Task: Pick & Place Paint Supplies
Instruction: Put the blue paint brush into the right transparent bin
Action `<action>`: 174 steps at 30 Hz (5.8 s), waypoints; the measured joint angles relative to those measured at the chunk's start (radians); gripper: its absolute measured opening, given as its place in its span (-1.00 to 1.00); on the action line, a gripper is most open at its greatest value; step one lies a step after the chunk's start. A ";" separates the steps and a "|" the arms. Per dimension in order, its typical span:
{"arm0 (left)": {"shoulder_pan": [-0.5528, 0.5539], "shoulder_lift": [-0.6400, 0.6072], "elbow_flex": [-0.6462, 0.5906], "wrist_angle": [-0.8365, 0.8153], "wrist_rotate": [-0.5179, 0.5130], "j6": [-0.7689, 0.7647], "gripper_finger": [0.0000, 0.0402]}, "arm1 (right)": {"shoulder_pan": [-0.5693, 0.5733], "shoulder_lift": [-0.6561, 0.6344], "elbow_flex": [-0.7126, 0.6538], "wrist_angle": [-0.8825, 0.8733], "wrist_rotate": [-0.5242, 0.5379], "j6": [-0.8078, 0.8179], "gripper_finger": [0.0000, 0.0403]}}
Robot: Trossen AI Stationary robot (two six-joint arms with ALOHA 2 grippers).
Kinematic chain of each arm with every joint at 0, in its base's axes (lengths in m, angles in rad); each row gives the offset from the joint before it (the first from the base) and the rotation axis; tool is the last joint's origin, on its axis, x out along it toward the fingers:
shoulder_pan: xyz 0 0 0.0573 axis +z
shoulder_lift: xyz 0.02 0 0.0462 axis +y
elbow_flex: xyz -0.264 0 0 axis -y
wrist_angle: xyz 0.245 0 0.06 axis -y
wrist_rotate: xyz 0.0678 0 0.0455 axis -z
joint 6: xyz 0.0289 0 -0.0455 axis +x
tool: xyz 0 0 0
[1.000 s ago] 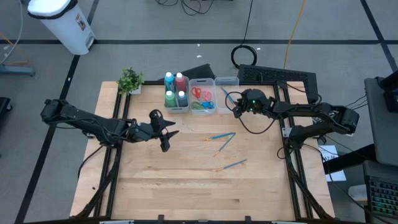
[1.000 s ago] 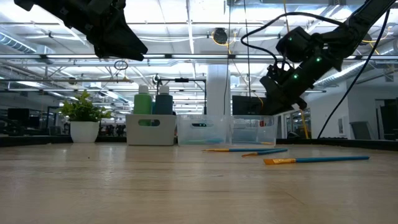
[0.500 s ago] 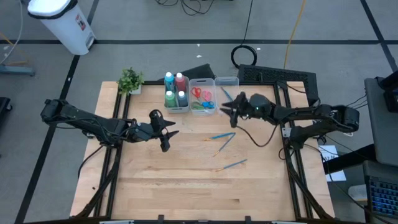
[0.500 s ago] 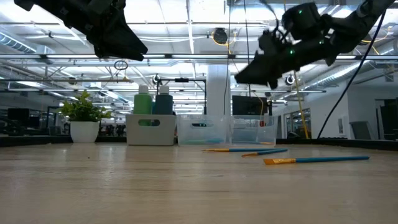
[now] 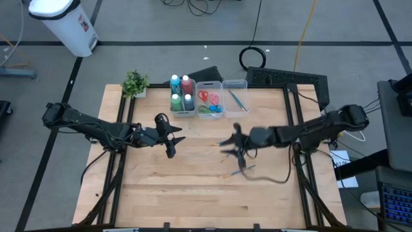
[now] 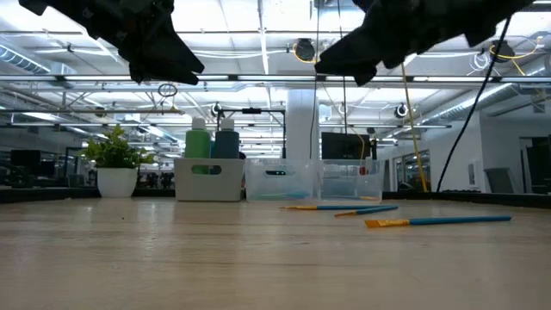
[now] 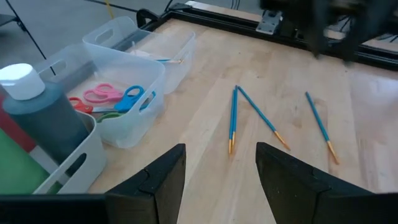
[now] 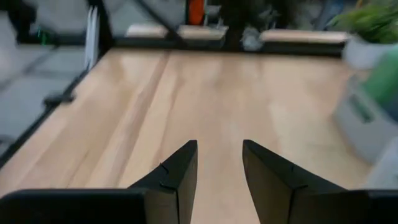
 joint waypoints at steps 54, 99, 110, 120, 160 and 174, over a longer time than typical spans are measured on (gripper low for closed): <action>0.000 0.000 0.000 0.014 0.044 -0.076 0.01 | 0.221 0.423 0.135 -0.319 -0.020 0.140 -0.99; -0.083 -0.531 -0.332 0.085 0.044 0.161 0.01 | 0.194 0.168 0.136 0.031 0.059 -0.047 -1.00; -0.075 -0.852 -0.502 0.135 0.043 0.225 0.01 | 0.189 0.168 0.137 0.032 0.060 -0.047 -1.00; -0.075 -1.044 -0.508 -0.049 0.044 0.191 0.01 | 0.189 0.168 0.137 0.030 0.060 -0.048 -1.00; -0.071 -0.989 -0.579 0.019 0.041 0.426 0.01 | 0.011 0.167 0.138 0.118 0.061 0.012 -1.00; -0.071 -0.989 -0.579 0.020 0.042 0.426 0.01 | -0.176 0.167 0.138 0.118 0.060 0.012 -1.00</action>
